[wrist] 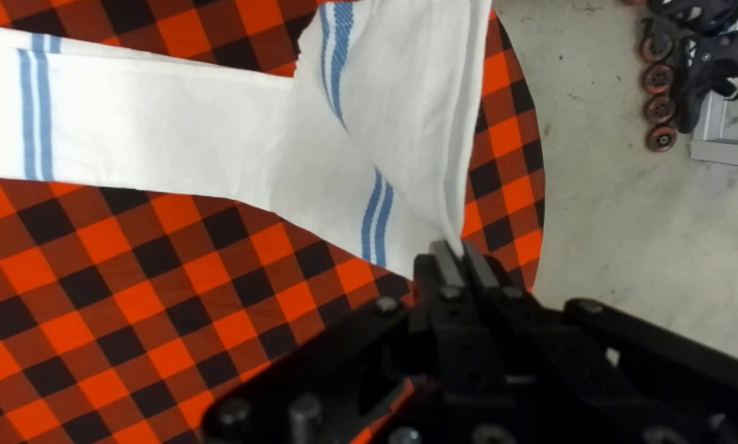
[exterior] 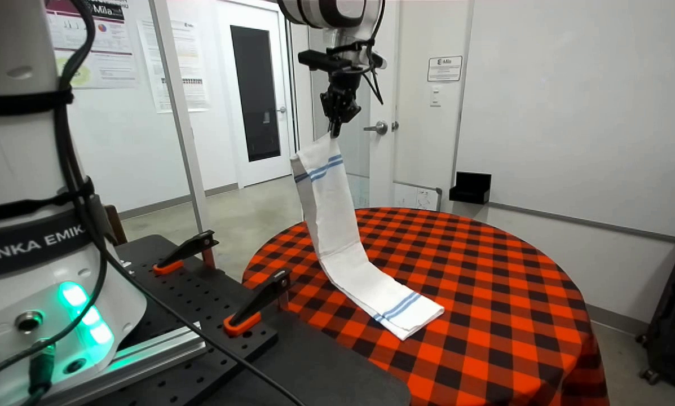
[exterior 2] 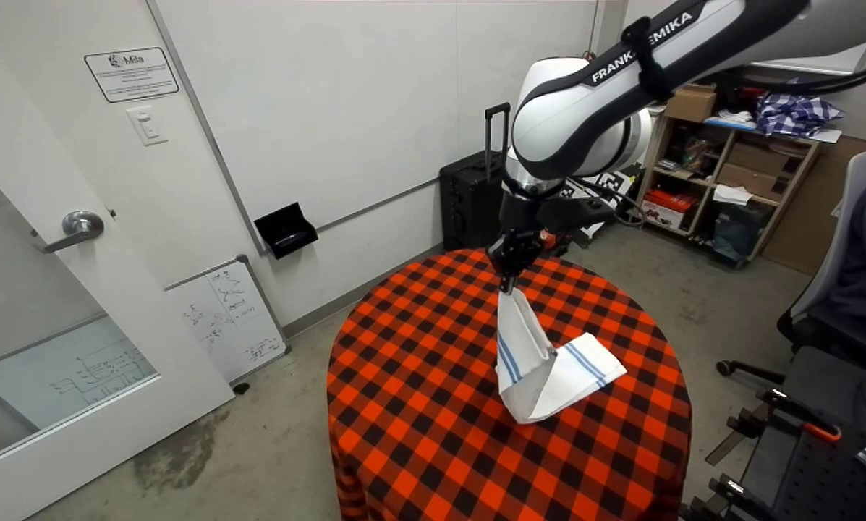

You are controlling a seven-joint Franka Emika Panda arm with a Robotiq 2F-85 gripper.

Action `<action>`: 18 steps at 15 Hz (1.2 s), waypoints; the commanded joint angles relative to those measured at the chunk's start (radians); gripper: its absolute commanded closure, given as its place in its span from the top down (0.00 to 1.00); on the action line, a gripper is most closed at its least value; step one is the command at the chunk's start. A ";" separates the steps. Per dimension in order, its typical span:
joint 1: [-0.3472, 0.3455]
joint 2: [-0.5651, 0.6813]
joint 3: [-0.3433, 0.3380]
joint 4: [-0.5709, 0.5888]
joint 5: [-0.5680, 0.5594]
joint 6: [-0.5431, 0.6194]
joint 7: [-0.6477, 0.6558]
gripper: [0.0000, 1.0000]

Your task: Straighten out the towel

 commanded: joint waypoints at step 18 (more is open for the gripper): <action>0.047 0.356 0.168 0.249 0.167 0.039 0.058 0.99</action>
